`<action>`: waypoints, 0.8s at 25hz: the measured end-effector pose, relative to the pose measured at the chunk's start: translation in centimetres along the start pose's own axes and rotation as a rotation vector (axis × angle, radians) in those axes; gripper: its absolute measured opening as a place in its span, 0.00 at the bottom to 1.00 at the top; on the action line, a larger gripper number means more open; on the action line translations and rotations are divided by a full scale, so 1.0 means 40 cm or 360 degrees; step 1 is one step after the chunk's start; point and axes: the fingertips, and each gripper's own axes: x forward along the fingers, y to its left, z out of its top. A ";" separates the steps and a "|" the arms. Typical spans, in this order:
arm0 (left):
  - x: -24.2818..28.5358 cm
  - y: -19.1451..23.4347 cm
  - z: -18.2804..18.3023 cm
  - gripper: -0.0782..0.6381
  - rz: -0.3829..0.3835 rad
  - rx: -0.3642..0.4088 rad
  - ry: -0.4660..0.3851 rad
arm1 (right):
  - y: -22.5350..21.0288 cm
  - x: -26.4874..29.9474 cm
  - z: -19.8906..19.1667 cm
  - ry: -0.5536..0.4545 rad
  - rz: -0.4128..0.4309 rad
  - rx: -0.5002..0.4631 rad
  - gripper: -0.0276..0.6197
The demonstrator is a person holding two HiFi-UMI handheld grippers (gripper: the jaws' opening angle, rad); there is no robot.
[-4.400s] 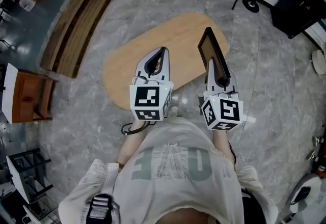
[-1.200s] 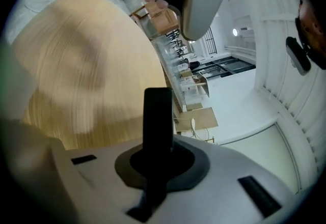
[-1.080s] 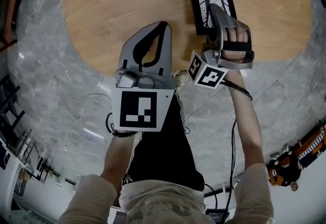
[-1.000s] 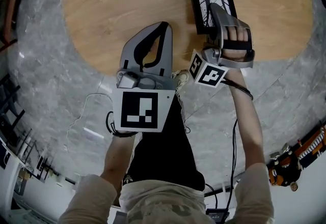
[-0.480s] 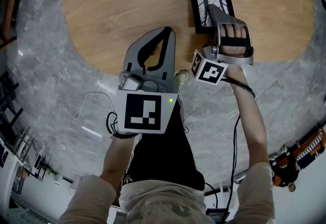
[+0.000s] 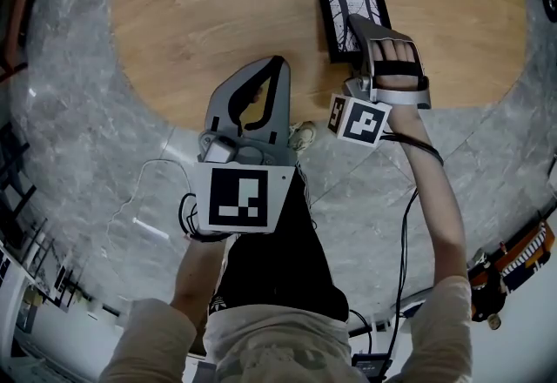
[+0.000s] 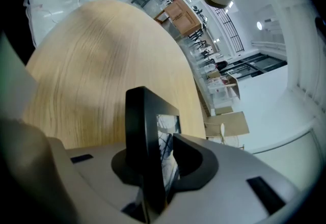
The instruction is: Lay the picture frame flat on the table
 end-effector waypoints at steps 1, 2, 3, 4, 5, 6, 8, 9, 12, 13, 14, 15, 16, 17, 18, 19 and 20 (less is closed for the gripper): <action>-0.001 0.000 0.005 0.12 -0.0001 0.0003 -0.0001 | 0.007 0.000 0.000 -0.0009 0.0061 0.0027 0.18; -0.002 -0.001 0.010 0.12 -0.0001 0.0002 -0.0001 | 0.014 -0.001 0.001 -0.0017 0.0114 0.0050 0.21; -0.003 -0.002 0.014 0.12 -0.0002 -0.0001 0.0000 | 0.018 -0.001 0.001 -0.0024 0.0154 0.0062 0.23; -0.004 -0.002 0.019 0.12 -0.0004 -0.0004 0.0001 | 0.020 -0.001 0.001 -0.0029 0.0182 0.0068 0.24; -0.005 -0.003 0.022 0.12 -0.0007 -0.0006 0.0004 | 0.021 -0.001 0.001 -0.0032 0.0206 0.0074 0.25; -0.005 -0.003 0.025 0.12 -0.0009 -0.0006 0.0008 | 0.021 -0.001 0.002 -0.0034 0.0230 0.0082 0.26; -0.007 -0.004 0.028 0.12 -0.0013 0.0000 0.0018 | 0.022 -0.002 0.005 -0.0040 0.0286 0.0094 0.28; -0.008 -0.005 0.029 0.12 -0.0014 0.0001 0.0022 | 0.025 -0.004 0.006 -0.0044 0.0323 0.0102 0.29; -0.014 -0.007 0.037 0.12 -0.0014 0.0001 0.0018 | 0.041 -0.012 0.009 -0.0060 0.0470 0.0153 0.38; -0.016 -0.006 0.041 0.12 -0.0013 0.0001 0.0017 | 0.045 -0.015 0.010 -0.0066 0.0510 0.0163 0.40; -0.019 -0.005 0.043 0.12 -0.0012 0.0001 0.0018 | 0.048 -0.017 0.011 -0.0072 0.0543 0.0169 0.41; -0.021 -0.003 0.044 0.12 -0.0010 -0.0002 0.0019 | 0.051 -0.019 0.013 -0.0078 0.0573 0.0172 0.42; -0.022 0.001 0.045 0.12 -0.0007 -0.0006 0.0020 | 0.053 -0.021 0.015 -0.0083 0.0600 0.0171 0.43; -0.023 0.005 0.045 0.12 -0.0003 -0.0011 0.0019 | 0.055 -0.021 0.015 -0.0086 0.0624 0.0165 0.43; -0.023 0.010 0.046 0.12 0.0003 -0.0017 0.0016 | 0.056 -0.021 0.015 -0.0086 0.0645 0.0156 0.44; -0.024 0.014 0.048 0.12 0.0009 -0.0023 0.0013 | 0.058 -0.021 0.013 -0.0086 0.0667 0.0144 0.45; -0.024 0.017 0.049 0.12 0.0013 -0.0028 0.0011 | 0.059 -0.021 0.012 -0.0086 0.0692 0.0132 0.46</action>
